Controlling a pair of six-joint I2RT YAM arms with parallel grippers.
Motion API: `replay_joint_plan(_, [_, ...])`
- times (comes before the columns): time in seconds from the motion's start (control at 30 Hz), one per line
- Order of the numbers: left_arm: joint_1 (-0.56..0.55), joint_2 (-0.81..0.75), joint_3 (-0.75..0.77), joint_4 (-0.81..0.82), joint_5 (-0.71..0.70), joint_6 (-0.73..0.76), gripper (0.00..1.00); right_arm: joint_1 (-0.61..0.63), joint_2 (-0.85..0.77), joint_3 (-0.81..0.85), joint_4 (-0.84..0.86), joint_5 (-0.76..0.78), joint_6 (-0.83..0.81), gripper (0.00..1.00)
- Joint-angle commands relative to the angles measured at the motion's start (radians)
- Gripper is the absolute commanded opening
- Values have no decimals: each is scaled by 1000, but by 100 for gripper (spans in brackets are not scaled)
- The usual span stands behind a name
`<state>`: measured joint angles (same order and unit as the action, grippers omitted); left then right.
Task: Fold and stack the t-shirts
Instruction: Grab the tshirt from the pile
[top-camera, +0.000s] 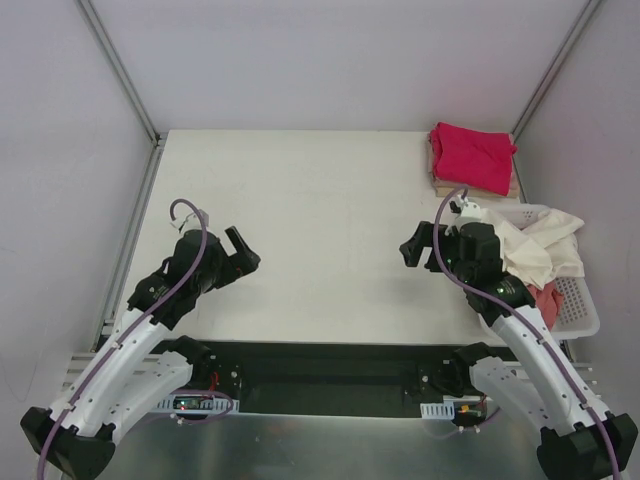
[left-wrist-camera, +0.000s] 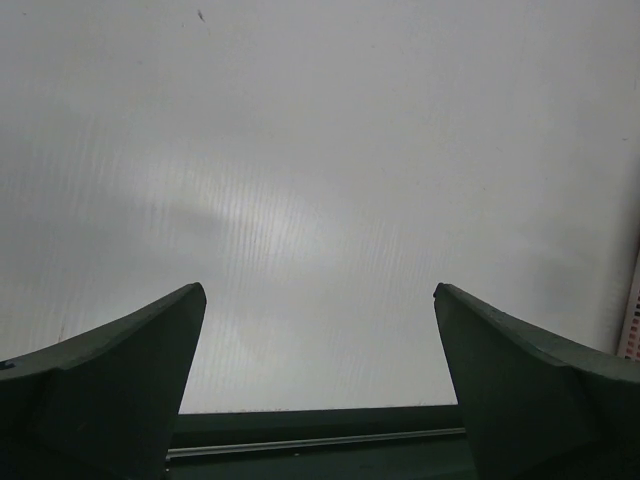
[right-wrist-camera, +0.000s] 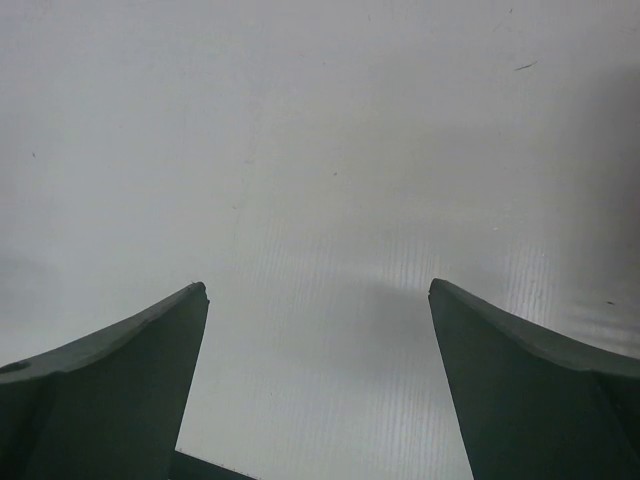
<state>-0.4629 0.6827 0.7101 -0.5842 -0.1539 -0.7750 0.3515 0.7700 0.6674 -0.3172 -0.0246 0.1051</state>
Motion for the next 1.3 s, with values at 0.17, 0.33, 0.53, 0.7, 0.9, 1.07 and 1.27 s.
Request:
replay_joint_plan(0.17, [9,81,29,-25,10,-21,99,4,-32,80,-36,0,-10,97])
replay_joint_plan(0.33, [9,110,22,-23,-1,-23,99,0,-41,139,-141,277,-10,97])
replay_joint_plan(0.53, [9,87,0,-23,-24,-6,99,-214,52,325,-384,545,44,97])
replay_joint_plan(0.7, [9,80,-6,-23,-36,3,99,-466,164,409,-448,407,64,97])
replay_joint_plan(0.9, [9,80,-24,-22,-53,-4,99,-560,336,445,-424,281,30,97])
replay_joint_plan(1.07, [9,95,-21,-22,-42,8,99,-560,461,440,-346,201,16,93])
replay_joint_plan(1.27, [9,94,-29,-23,-29,11,99,-562,459,500,-355,273,47,12])
